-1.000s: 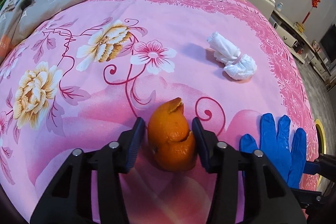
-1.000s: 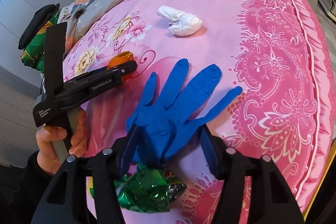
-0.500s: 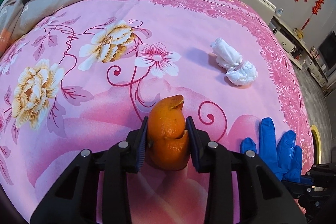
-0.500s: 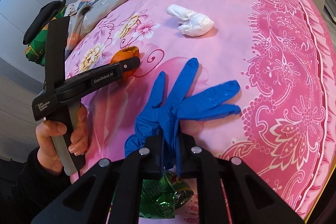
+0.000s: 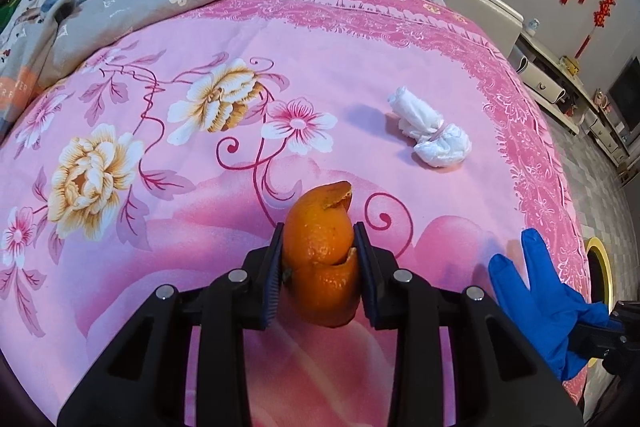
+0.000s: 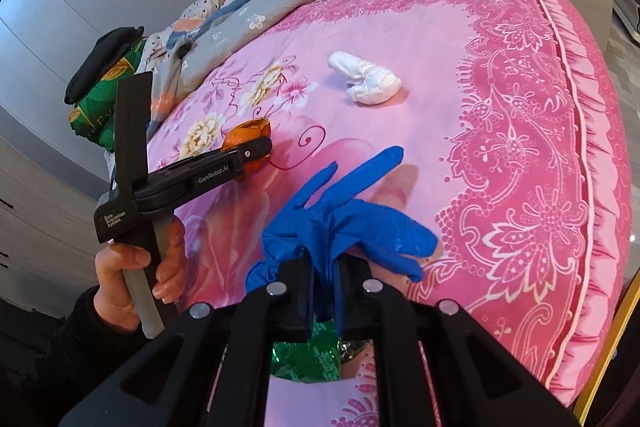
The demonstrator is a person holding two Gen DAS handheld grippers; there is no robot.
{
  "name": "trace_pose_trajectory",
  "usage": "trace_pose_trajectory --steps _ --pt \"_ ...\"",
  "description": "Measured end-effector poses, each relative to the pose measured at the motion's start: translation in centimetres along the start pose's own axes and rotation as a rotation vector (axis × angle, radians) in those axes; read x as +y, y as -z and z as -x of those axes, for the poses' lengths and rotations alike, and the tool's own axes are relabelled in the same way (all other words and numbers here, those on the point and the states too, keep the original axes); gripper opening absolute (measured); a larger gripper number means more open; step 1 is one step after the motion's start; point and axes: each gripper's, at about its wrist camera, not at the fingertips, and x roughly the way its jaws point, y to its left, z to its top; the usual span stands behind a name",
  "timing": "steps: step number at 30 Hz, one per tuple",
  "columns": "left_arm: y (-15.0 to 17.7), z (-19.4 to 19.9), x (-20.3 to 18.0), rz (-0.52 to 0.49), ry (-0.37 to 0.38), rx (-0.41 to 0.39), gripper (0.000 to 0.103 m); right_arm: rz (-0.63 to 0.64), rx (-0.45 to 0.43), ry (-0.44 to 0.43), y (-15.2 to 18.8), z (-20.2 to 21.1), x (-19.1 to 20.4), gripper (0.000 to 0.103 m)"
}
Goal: Collect trash
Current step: 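Carry the orange peel and blue glove over the yellow-rimmed bin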
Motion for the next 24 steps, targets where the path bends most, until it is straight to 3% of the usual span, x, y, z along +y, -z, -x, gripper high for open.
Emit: trace_pose_trajectory --steps 8,24 --pt "-0.1 4.9 -2.8 -0.040 0.038 -0.079 0.031 -0.041 -0.100 -0.004 0.6 4.6 -1.3 0.006" --pt "1.5 15.7 -14.7 -0.192 0.172 -0.236 0.031 -0.114 -0.357 0.069 2.5 16.5 -5.6 0.006"
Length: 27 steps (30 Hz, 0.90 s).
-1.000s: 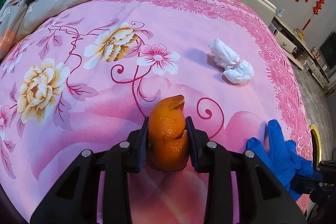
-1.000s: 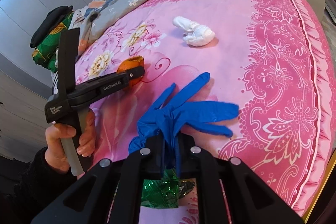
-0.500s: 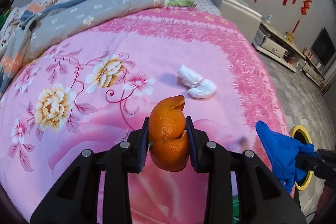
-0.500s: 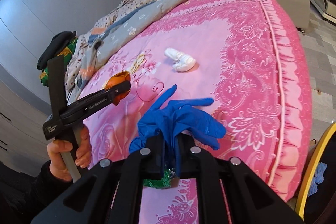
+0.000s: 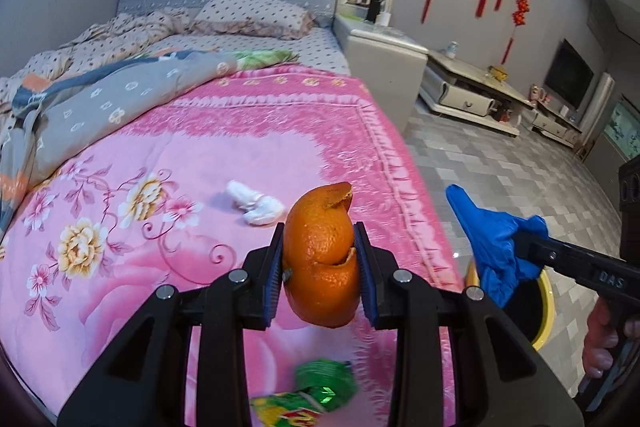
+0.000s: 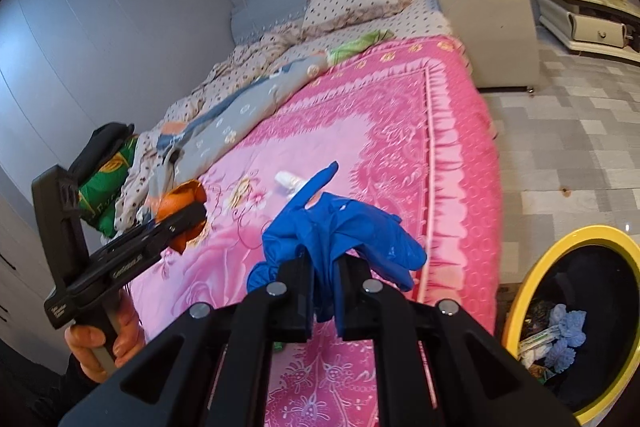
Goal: Collect trash
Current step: 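Carry the orange peel and blue glove over the yellow-rimmed bin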
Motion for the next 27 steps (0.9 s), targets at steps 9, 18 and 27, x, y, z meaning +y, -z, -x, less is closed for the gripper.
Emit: trace_pose_trajectory --steps 9,18,27 --pt "-0.3 1.9 -7.5 -0.106 0.087 -0.013 0.031 -0.048 -0.108 0.043 -0.3 4.4 -3.8 0.006" --pt "-0.4 1.8 -13.6 -0.186 0.150 -0.016 0.031 -0.120 -0.181 0.072 -0.1 7.3 -8.1 0.006" --pt "0.1 0.3 -18.1 -0.236 0.197 -0.004 0.031 -0.183 -0.226 0.133 0.8 9.4 -12.2 0.006"
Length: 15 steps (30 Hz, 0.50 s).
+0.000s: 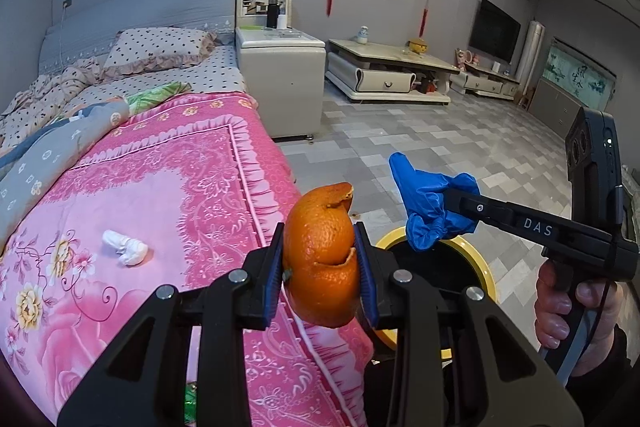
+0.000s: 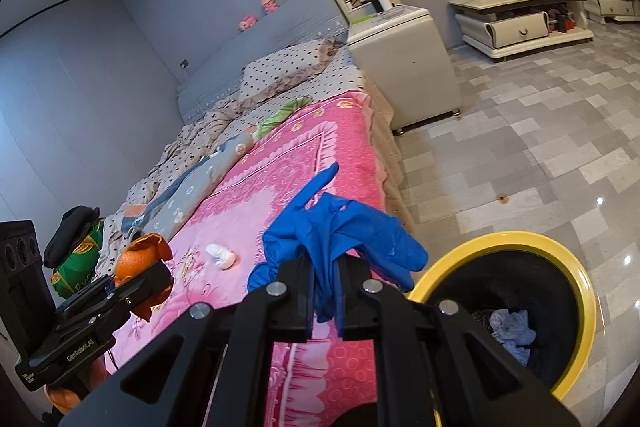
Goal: Collect trash
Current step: 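Carry the orange peel and blue glove over the yellow-rimmed bin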
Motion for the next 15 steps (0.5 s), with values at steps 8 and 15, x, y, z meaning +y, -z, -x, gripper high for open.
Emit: trace_pose_trajectory --steps 8,15 --pt "-0.1 -3.7 -2.2 -0.007 0.031 0.048 0.031 -0.068 -0.006 0.043 0.7 0.5 -4.0 0.006" --pt "0.7 -8.1 -4.0 -0.013 0.047 0.118 0.031 -0.130 -0.037 0.105 1.3 1.3 -7.6 0.007"
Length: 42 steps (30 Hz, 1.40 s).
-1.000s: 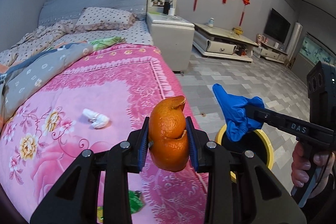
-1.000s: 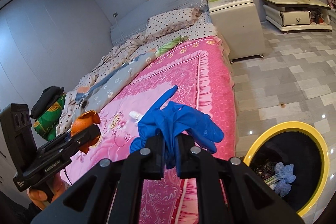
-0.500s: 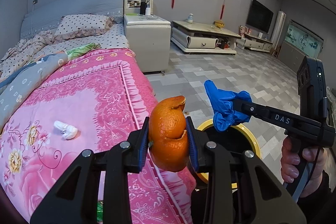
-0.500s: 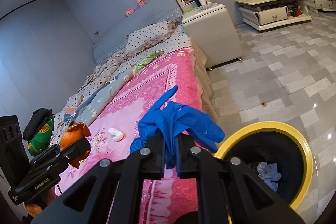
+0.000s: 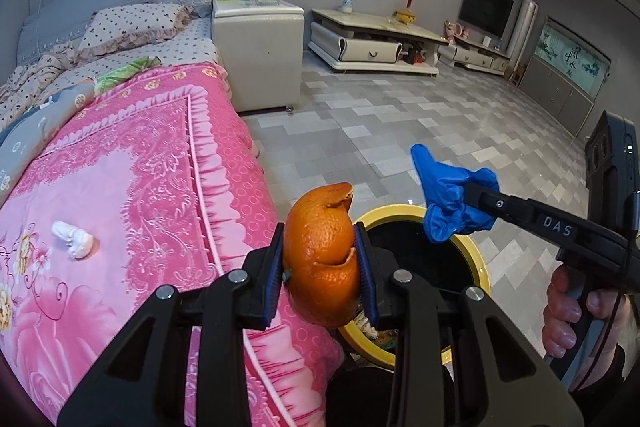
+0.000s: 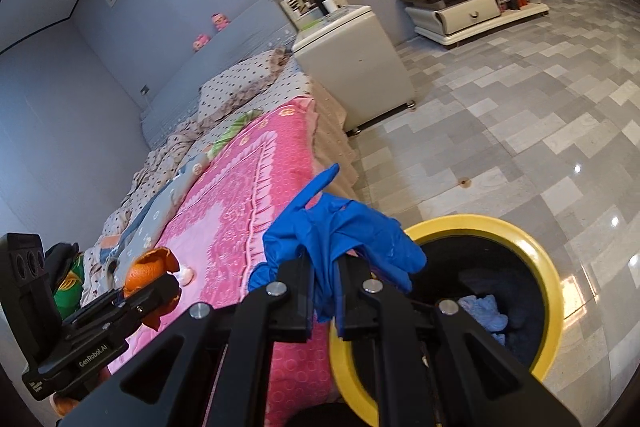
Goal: Collect trash
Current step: 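Carry the orange peel and blue glove over the yellow-rimmed bin, then open both tools to drop the peel and glove into the bin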
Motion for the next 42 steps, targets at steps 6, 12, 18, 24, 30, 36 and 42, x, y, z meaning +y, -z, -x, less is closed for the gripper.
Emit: trace_pose_trajectory --steps 6,12,18,24,30,36,42 --pt "0.3 -3.9 -1.4 -0.003 0.009 0.061 0.031 -0.037 -0.004 0.072 0.5 -0.1 -3.2 0.007" --pt "1.0 -7.3 -2.6 0.001 0.022 0.121 0.031 -0.086 0.020 0.147 1.5 -0.9 -6.2 0.007" --pt "1.8 -10.0 -3.6 0.002 0.049 0.166 0.031 -0.142 0.043 0.181 2.6 -1.7 -8.7 0.007" --pt "2.4 -11.2 -4.6 -0.008 0.063 0.189 0.032 -0.178 0.060 0.216 3.3 -1.9 -10.4 0.007" --pt "2.5 -11.8 -5.2 -0.008 0.070 0.202 0.033 -0.192 0.080 0.223 3.7 -1.9 -10.8 0.008" --pt "2.4 -11.0 -4.8 0.001 0.076 0.179 0.048 -0.203 0.092 0.225 3.6 -1.5 -10.7 0.028" --pt "2.3 -9.0 -3.9 0.003 0.061 0.135 0.069 -0.218 0.080 0.246 3.6 -0.6 -10.6 0.056"
